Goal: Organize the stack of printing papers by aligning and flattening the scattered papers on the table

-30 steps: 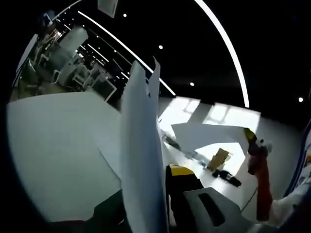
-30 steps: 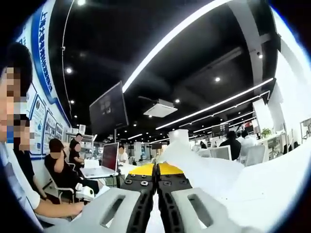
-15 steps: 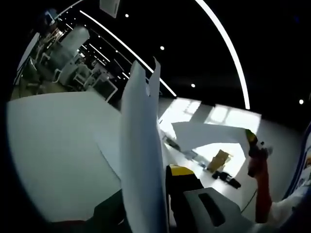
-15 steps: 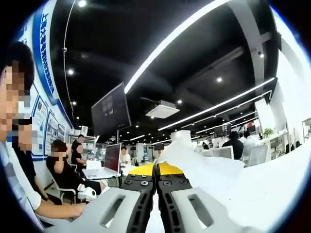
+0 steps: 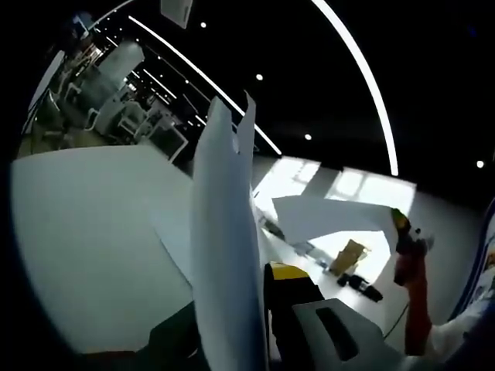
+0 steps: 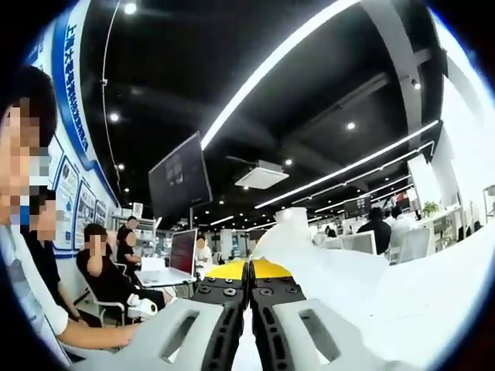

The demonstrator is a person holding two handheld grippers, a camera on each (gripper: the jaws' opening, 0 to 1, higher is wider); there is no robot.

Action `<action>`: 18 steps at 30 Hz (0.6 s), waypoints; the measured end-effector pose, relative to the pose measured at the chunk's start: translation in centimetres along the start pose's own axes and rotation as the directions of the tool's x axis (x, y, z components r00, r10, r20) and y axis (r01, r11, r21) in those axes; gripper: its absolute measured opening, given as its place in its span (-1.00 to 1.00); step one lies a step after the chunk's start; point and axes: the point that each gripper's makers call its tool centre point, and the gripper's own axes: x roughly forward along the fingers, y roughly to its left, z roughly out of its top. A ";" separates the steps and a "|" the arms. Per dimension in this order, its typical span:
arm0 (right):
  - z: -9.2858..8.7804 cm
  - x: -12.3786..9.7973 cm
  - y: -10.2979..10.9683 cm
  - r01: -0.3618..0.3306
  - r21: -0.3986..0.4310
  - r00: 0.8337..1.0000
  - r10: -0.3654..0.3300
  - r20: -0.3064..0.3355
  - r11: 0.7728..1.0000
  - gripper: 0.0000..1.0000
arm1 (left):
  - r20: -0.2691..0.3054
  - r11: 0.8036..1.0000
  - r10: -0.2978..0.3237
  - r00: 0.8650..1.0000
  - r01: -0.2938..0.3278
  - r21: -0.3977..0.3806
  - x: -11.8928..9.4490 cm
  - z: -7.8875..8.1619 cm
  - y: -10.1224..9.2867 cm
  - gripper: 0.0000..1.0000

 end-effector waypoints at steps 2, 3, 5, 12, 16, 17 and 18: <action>-0.1 0.0 0.0 -0.003 -0.001 1.000 0.003 0.000 1.000 -1.00 | 0.003 1.000 0.001 1.000 -0.001 -0.005 0.0 0.1 0.1 -0.88; -0.1 0.0 0.0 -0.004 0.003 1.000 0.004 0.001 1.000 -1.00 | 0.004 1.000 0.002 1.000 -0.002 -0.007 0.0 0.1 0.1 -0.88; -0.3 0.0 0.0 -0.004 0.003 1.000 0.004 -0.002 1.000 -1.00 | 0.004 1.000 0.006 1.000 -0.006 -0.010 0.0 0.1 0.1 -0.88; -0.5 0.0 0.0 -0.006 0.015 1.000 0.006 0.003 1.000 -1.00 | 0.012 1.000 0.012 1.000 -0.012 -0.017 0.0 0.2 0.3 -0.88; -0.4 0.1 0.1 -0.010 0.019 1.000 0.010 0.008 1.000 -1.00 | 0.017 1.000 0.013 1.000 -0.012 -0.023 0.0 0.3 0.4 -0.88; -0.4 0.2 0.1 -0.011 0.020 1.000 0.011 0.011 1.000 -1.00 | 0.019 1.000 0.012 1.000 -0.011 -0.024 -0.1 0.3 0.4 -0.88; -0.4 0.2 0.2 -0.013 0.019 1.000 0.013 0.011 1.000 -1.00 | 0.020 1.000 0.012 1.000 -0.011 -0.025 -0.1 0.4 0.4 -0.88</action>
